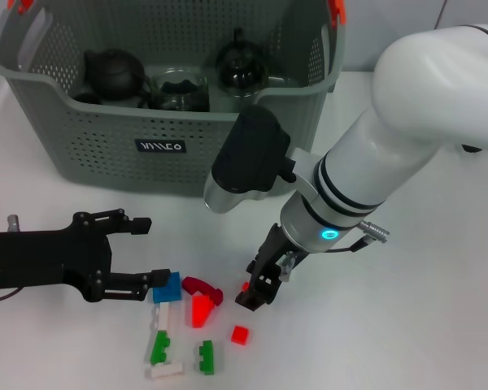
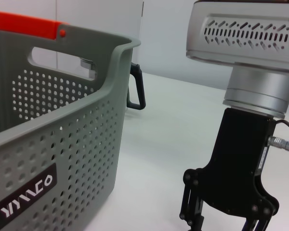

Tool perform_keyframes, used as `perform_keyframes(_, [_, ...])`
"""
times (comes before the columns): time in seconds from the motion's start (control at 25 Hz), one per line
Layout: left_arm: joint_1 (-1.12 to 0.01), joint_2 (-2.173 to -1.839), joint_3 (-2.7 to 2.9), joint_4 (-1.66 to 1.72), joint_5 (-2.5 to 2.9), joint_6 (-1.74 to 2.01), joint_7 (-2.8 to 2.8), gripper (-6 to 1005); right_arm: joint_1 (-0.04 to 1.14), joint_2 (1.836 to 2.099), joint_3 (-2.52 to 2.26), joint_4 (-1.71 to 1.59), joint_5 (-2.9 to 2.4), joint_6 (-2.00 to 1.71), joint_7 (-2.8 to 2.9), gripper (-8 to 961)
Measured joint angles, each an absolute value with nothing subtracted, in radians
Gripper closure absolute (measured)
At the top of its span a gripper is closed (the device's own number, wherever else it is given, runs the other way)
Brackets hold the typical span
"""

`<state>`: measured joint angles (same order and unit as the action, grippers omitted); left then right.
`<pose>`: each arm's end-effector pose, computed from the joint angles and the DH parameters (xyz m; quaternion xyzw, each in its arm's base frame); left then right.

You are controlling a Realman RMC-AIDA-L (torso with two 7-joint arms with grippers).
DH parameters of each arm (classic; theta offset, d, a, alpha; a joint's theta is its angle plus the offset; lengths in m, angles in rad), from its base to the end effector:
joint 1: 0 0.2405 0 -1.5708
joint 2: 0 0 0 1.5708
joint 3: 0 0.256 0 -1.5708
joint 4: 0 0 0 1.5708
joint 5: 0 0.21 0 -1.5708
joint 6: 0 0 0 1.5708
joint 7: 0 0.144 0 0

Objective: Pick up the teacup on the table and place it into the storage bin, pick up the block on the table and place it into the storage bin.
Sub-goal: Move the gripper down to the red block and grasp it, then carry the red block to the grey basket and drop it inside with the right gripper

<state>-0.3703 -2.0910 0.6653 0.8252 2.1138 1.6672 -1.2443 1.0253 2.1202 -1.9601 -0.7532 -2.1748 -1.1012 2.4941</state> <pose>-0.3019 0.2829 0.0184 -0.9605 -0.1629 -0.1763 0.1407 0.1113 0.3468 -0.1511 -0.9662 0.1512 -0.2035 0.0458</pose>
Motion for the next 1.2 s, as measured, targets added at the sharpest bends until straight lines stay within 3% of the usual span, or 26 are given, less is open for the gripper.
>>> perform_keyframes(0.32, [-0.373,-2.087,0.666,0.811,2.114,1.667,-1.244,137,1.025,2.122,-1.983,-0.763,-2.172,-1.097,2.505,490])
perform_keyframes(0.52, [-0.373,-2.086,0.664,0.803,2.114,1.665,-1.243,138,1.03,2.12,-1.983,-0.764,-2.172,-1.099,2.515,689])
perform_keyframes(0.88, [-0.373,-2.086,0.664,0.802,2.114,1.664,-1.242,137,1.015,2.109,-1.956,-0.797,-2.172,-1.116,2.516,728])
perform_keyframes(1.2, [-0.37,-2.085,0.66,0.805,2.121,1.67,-1.242,138,0.935,2.098,-1.644,-1.083,-2.282,-1.406,2.512,726])
